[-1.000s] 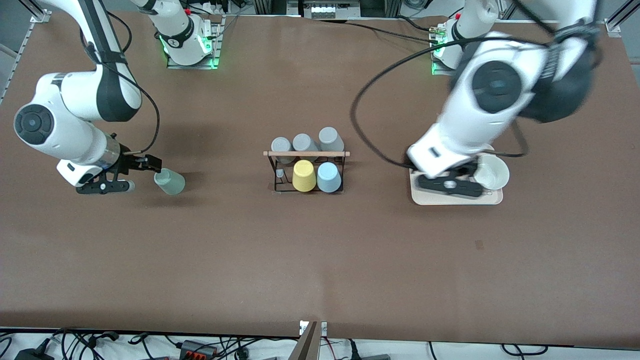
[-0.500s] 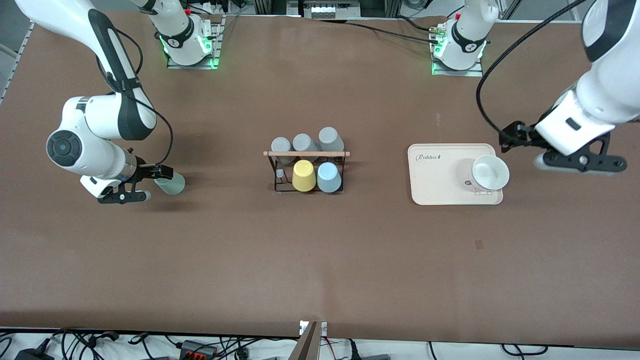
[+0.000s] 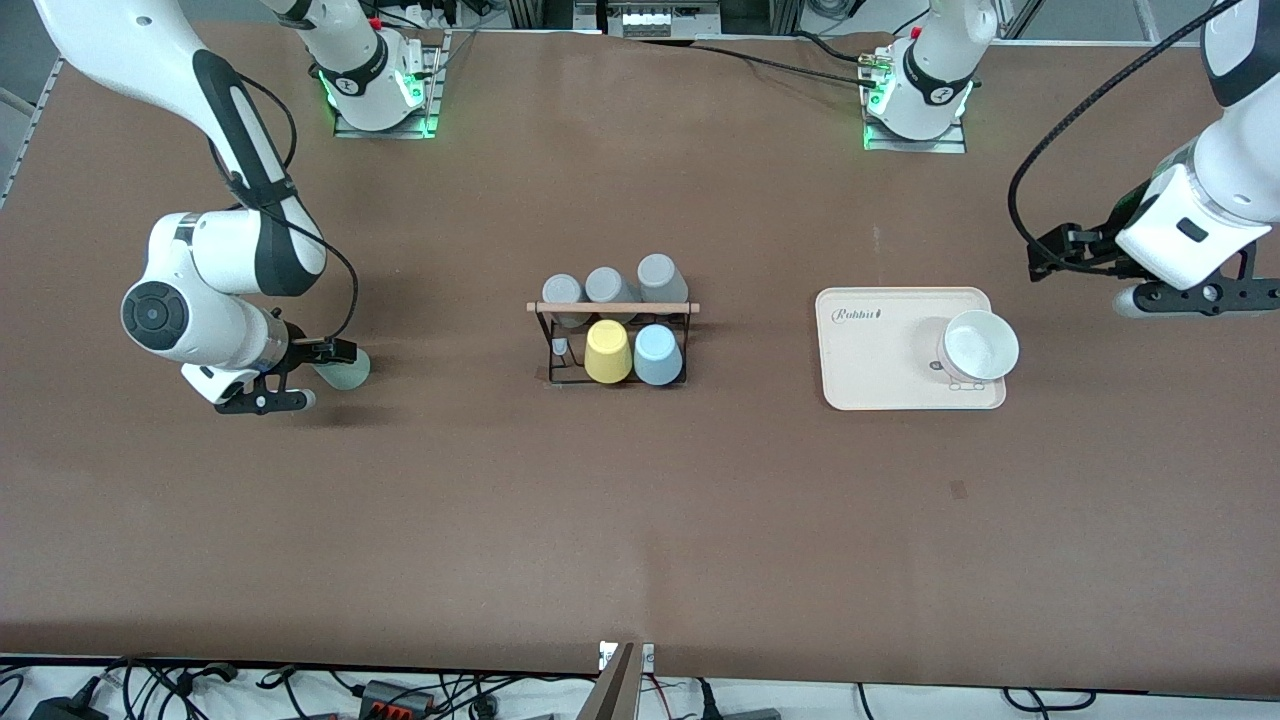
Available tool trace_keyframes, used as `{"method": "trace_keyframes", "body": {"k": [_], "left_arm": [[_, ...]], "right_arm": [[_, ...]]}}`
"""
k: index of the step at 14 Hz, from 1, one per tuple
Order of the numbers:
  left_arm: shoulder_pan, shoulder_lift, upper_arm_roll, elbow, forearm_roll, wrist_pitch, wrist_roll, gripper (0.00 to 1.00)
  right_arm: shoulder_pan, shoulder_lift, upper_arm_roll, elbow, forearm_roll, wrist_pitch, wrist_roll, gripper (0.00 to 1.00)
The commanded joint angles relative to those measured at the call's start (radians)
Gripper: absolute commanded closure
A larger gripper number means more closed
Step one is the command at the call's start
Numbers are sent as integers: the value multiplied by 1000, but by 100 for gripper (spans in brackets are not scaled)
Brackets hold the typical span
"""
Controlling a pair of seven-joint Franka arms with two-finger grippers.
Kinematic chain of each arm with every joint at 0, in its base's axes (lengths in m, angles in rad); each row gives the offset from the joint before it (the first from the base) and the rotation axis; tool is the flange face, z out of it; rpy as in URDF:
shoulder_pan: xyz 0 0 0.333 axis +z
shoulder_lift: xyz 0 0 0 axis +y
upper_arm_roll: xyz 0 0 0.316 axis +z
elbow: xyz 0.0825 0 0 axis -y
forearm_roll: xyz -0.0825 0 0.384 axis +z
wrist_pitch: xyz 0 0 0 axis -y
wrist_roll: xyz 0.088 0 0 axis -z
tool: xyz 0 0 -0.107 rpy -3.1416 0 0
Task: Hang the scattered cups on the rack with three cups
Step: 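Grasp the teal cup with the right gripper while the left gripper withdraws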
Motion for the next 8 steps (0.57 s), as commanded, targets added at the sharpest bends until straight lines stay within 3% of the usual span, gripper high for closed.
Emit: {"method": "trace_keyframes", "body": {"k": [1,8], "left_arm": [[8,-4,-17,15,-17,14,-22,0],[13,-18,-9,17,-15,3,13,0]], "right_arm": [[0,13,1,-3,10,9,8,0],[-1,42,3,-2,16,12,18,1]]}}
